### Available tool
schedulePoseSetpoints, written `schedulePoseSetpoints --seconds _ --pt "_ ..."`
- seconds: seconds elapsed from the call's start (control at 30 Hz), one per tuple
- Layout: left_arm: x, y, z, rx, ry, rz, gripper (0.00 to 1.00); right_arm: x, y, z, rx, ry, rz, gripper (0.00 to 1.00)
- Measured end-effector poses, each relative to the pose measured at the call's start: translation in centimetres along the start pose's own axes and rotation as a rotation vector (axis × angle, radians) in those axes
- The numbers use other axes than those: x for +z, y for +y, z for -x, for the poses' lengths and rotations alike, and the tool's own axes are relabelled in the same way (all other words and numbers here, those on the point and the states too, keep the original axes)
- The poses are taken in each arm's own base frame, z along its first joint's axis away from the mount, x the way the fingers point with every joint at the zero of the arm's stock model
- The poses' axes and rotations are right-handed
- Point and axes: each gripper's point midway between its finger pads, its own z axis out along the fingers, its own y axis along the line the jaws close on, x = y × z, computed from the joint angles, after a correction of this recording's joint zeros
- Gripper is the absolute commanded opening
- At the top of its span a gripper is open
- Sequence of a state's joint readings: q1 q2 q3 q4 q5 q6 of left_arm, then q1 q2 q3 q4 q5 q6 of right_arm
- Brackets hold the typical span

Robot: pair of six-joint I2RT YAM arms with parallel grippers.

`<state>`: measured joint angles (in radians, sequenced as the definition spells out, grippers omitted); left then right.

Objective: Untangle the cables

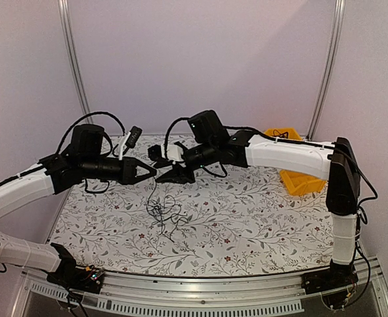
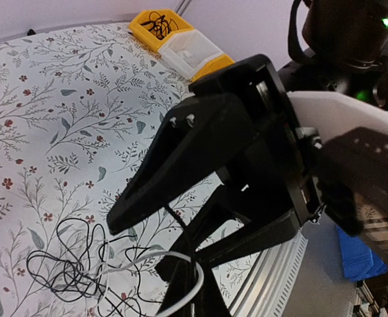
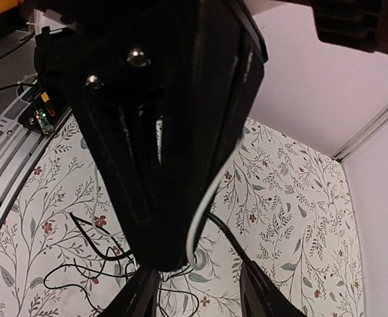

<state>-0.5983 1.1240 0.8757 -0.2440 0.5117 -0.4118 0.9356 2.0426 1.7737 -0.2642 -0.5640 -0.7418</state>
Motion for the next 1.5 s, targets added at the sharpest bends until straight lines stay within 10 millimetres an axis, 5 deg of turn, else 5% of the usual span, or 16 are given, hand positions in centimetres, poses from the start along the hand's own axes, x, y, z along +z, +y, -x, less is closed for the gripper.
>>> schedulePoseSetpoints --seconds 0.13,0.53,0.87,1.5 --pt "0.1 0.1 -0.3 -0.002 0.007 0.000 0.00 0.6 0.4 0.6 -0.054 0.012 -0.020 0.44" --pt "0.7 0.6 -0.8 -0.015 0.029 0.009 0.00 0.1 -2.5 -0.3 -0.058 0.071 -0.162 0.46" --pt "1.5 1.2 -1.3 -0.034 0.052 0.014 0.00 -1.1 -0.1 0.5 -0.205 0.051 -0.120 0.37" --pt "1.9 1.0 -1.2 -0.036 0.053 -0.008 0.00 -1.5 -1.9 2.1 -0.266 0.055 -0.200 0.28"
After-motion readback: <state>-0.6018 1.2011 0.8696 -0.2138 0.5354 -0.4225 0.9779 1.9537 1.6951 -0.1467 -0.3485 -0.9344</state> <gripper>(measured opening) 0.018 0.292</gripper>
